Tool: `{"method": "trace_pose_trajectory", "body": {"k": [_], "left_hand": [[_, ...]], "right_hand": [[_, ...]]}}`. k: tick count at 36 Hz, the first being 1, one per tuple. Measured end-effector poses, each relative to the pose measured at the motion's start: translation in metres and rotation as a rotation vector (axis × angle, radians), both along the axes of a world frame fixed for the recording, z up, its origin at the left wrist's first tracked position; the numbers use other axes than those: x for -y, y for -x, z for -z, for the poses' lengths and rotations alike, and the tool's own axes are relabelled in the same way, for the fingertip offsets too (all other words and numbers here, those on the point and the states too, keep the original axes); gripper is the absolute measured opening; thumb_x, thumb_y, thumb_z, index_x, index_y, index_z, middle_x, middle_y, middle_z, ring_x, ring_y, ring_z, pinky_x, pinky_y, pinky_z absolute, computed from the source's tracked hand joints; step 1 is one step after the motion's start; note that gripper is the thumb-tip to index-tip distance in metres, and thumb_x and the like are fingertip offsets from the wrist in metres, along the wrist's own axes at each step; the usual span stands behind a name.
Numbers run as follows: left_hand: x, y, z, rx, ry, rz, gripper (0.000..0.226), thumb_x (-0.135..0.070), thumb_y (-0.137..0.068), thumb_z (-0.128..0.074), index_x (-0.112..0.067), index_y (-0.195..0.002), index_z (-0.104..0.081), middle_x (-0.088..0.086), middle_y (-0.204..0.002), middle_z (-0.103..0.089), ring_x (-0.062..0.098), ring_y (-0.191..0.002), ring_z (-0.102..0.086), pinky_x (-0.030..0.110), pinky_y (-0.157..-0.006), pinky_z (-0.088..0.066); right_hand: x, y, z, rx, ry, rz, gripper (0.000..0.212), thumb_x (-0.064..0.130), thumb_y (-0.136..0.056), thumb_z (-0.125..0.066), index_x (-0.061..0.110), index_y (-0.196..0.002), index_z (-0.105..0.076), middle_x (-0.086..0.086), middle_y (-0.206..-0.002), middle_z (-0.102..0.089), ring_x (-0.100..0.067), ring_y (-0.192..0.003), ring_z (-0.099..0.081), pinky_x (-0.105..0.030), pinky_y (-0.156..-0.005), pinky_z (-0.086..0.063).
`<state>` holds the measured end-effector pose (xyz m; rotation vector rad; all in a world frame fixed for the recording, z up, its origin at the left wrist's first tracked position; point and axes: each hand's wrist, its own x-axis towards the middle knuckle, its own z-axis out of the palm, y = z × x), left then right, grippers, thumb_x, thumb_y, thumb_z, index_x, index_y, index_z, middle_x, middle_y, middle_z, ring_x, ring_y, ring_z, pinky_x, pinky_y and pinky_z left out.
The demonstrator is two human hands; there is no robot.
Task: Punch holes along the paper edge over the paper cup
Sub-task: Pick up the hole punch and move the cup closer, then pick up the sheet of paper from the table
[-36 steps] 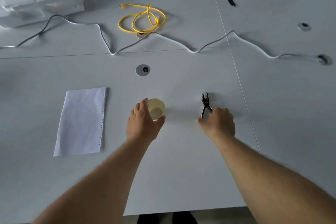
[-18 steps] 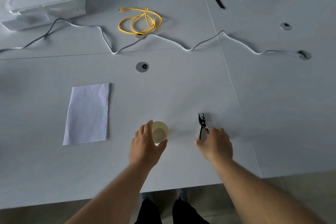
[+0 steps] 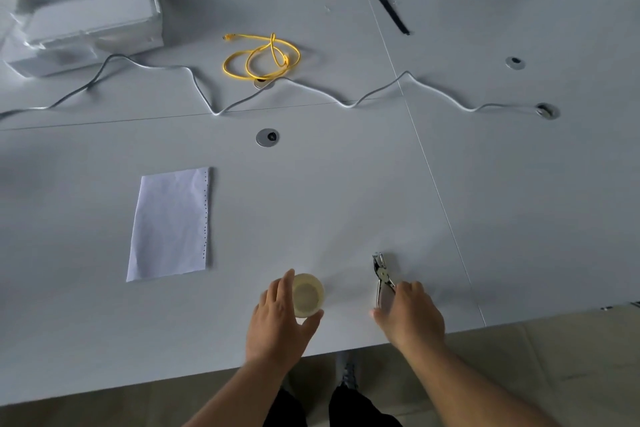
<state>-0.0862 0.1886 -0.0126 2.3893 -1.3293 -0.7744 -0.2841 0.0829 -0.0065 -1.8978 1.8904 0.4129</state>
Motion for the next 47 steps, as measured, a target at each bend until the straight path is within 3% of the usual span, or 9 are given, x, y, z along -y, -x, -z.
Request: {"method": "trace_pose_trajectory", "body": {"k": [5, 9, 13, 16, 21, 30, 37, 43, 47], "left_hand": [[-0.006, -0.013, -0.009, 0.016, -0.113, 0.069, 0.131, -0.1, -0.062, -0.038, -0.027, -0.164, -0.002, -0.005, -0.167, -0.033, 0.02, -0.149, -0.039, 0.036, -0.118, -0.038], [-0.029, -0.038, -0.024, 0.057, -0.118, 0.115, 0.126, -0.103, -0.059, -0.012, -0.034, -0.164, 0.001, -0.01, -0.17, -0.027, 0.015, -0.15, -0.038, 0.034, -0.12, -0.037], [-0.045, -0.079, -0.022, 0.094, -0.099, -0.021, 0.102, -0.094, -0.078, -0.023, -0.035, -0.16, -0.017, -0.008, -0.162, -0.042, 0.013, -0.14, -0.052, 0.037, -0.109, -0.05], [-0.036, -0.111, -0.015, 0.097, -0.058, -0.226, 0.074, -0.065, -0.094, -0.048, -0.025, -0.155, -0.032, 0.002, -0.153, -0.053, 0.022, -0.134, -0.057, 0.044, -0.103, -0.054], [-0.01, -0.167, 0.004, 0.042, -0.17, -0.446, 0.064, -0.034, -0.1, -0.053, -0.018, -0.158, -0.032, 0.009, -0.164, -0.039, 0.034, -0.145, -0.042, 0.048, -0.114, -0.041], [0.008, -0.223, 0.021, 0.145, -0.287, -0.568, 0.054, -0.034, -0.101, -0.048, -0.014, -0.151, -0.044, 0.009, -0.162, -0.041, 0.038, -0.142, -0.042, 0.05, -0.112, -0.039], [0.014, -0.256, 0.035, 0.115, -0.343, -0.786, 0.079, -0.054, -0.077, -0.078, -0.004, -0.133, -0.049, 0.019, -0.136, -0.057, 0.043, -0.128, -0.051, 0.052, -0.102, -0.046], [0.015, -0.27, 0.034, -0.044, -0.339, -0.733, 0.04, -0.035, -0.079, -0.073, -0.007, -0.105, -0.059, 0.018, -0.099, -0.07, 0.04, -0.089, -0.066, 0.041, -0.077, -0.055], [0.017, -0.263, 0.027, -0.107, -0.115, -0.692, 0.022, -0.022, -0.093, -0.065, -0.001, -0.09, -0.061, 0.025, -0.093, -0.071, 0.041, -0.082, -0.066, 0.042, -0.071, -0.053]], "right_hand": [[0.005, -0.004, 0.0, -0.011, -0.048, 0.011, 0.058, 0.051, -0.076, -0.067, 0.011, -0.118, -0.061, -0.006, -0.117, -0.059, -0.028, -0.108, -0.063, -0.037, -0.079, -0.053], [0.012, -0.005, -0.002, 0.016, -0.073, 0.033, 0.058, 0.046, -0.074, -0.067, 0.006, -0.115, -0.057, -0.008, -0.111, -0.057, -0.03, -0.098, -0.064, -0.034, -0.068, -0.047], [0.021, -0.015, -0.005, 0.044, -0.072, 0.124, 0.053, 0.043, -0.081, -0.061, 0.003, -0.114, -0.051, -0.019, -0.118, -0.064, -0.039, -0.106, -0.068, -0.04, -0.08, -0.053], [0.029, -0.019, -0.009, 0.06, -0.07, 0.15, 0.042, 0.039, -0.087, -0.052, 0.003, -0.108, -0.049, -0.024, -0.116, -0.069, -0.041, -0.105, -0.069, -0.043, -0.083, -0.053], [0.037, -0.039, -0.024, 0.118, -0.096, 0.14, 0.032, 0.043, -0.088, -0.053, 0.013, -0.1, -0.052, -0.014, -0.098, -0.071, -0.038, -0.093, -0.067, -0.04, -0.081, -0.053], [0.054, -0.093, -0.056, 0.273, -0.091, 0.118, 0.018, 0.036, -0.086, -0.056, 0.019, -0.085, -0.049, -0.004, -0.08, -0.065, -0.033, -0.08, -0.062, -0.039, -0.073, -0.051], [0.058, -0.11, -0.072, 0.302, -0.093, 0.127, 0.018, 0.035, -0.085, -0.057, 0.02, -0.083, -0.049, -0.003, -0.079, -0.066, -0.028, -0.075, -0.061, -0.037, -0.068, -0.048], [0.056, -0.12, -0.081, 0.305, -0.108, 0.14, 0.017, 0.035, -0.085, -0.056, 0.019, -0.084, -0.049, -0.003, -0.078, -0.066, -0.025, -0.072, -0.062, -0.036, -0.066, -0.048], [0.052, -0.126, -0.091, 0.32, -0.105, 0.133, 0.016, 0.036, -0.083, -0.056, 0.021, -0.083, -0.05, -0.002, -0.076, -0.066, -0.026, -0.072, -0.062, -0.035, -0.064, -0.046]]}}
